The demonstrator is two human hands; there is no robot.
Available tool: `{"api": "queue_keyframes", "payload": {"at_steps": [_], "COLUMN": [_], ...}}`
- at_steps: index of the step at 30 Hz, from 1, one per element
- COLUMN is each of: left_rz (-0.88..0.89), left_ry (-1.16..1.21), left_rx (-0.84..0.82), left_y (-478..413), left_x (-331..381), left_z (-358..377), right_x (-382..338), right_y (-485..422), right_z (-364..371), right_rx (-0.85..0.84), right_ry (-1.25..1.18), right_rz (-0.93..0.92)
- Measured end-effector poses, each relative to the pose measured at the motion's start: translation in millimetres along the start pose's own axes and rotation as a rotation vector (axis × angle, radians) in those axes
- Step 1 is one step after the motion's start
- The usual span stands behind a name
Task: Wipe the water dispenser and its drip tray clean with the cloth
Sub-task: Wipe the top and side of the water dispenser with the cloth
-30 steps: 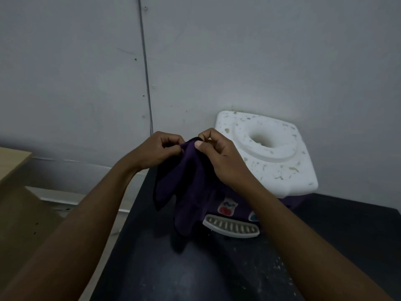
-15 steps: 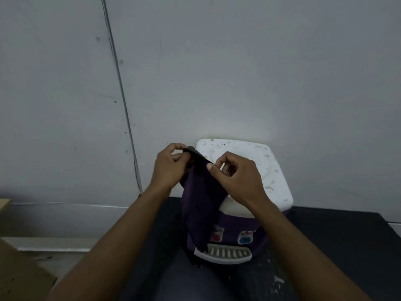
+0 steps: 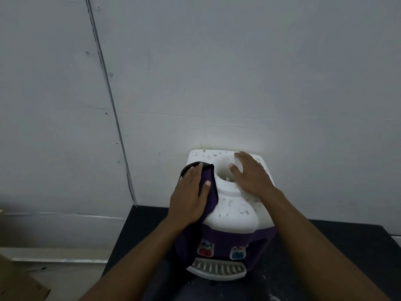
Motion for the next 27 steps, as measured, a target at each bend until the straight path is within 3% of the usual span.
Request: {"api": "queue_keyframes", "payload": {"at_steps": [20,24,27], "left_rz": [0.047,0.053,0.056], "left_ry": [0.059,0.064,0.014], "left_rx": [-0.449,-0.479,-0.383], "left_y": [-134.4,-137.0,-128.1], "left_x": [5.1,3.5,-2.0], "left_z": [1.2,5.1,2.4], "right_x": [8.6,11.5,13.4], "right_y": [-12.2,-12.2,-11.6], "right_z": [13.3,14.0,13.9], "right_rx": [0.128,0.127,0.128], "right_ry": [-0.046,-0.072,-0.090], "right_rz": [0.012,0.026,0.048]}}
Point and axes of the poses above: each hand's wrist, its own y-axis away from the middle knuckle, its own z-axis out of the palm, x = y × z, the point moved 1 cm from there along -y, towards the middle knuckle, and after that the axes turned 10 degrees about y, right-handed, at the moved point
